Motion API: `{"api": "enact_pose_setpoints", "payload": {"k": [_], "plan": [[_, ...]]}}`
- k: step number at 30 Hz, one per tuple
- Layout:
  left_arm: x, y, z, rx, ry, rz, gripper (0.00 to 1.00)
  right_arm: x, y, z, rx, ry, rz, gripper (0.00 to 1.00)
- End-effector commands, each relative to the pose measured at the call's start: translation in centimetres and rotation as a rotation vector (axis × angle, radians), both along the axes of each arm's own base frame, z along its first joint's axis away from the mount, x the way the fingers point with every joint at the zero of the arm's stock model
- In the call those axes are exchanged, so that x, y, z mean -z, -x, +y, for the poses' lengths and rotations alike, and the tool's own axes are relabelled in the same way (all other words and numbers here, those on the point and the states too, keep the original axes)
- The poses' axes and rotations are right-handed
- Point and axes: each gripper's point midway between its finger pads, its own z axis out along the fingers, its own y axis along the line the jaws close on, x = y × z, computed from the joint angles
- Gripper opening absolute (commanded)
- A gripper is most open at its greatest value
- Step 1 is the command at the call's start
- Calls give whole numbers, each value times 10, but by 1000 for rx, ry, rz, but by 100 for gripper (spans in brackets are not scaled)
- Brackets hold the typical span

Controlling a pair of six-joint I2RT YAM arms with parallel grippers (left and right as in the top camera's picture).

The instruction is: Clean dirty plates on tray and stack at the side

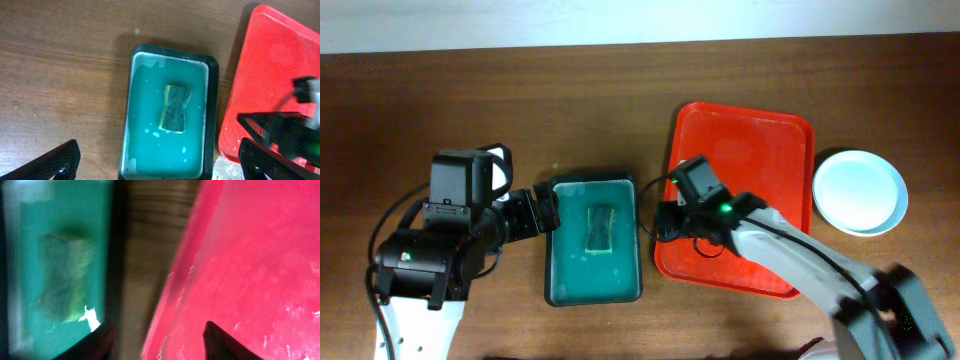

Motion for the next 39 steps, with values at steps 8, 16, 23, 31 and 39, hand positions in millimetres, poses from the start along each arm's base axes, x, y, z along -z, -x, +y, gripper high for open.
{"api": "enact_pose_setpoints", "payload": {"k": [8,16,23,31,39], "plan": [[-6,-1,0,2,3,-20,99,57,14,-7,146,93,169,21],[-6,-1,0,2,3,-17,100,57,51,3,188,15,379,5],[-6,-1,0,2,3,-17,99,59,41,9,185,105,232,19],[-6,-1,0,2,3,-17,99,1,9,12,80,237,126,28],[-6,-1,0,2,3,-17,99,57,26,-6,78,382,260,27]]}}
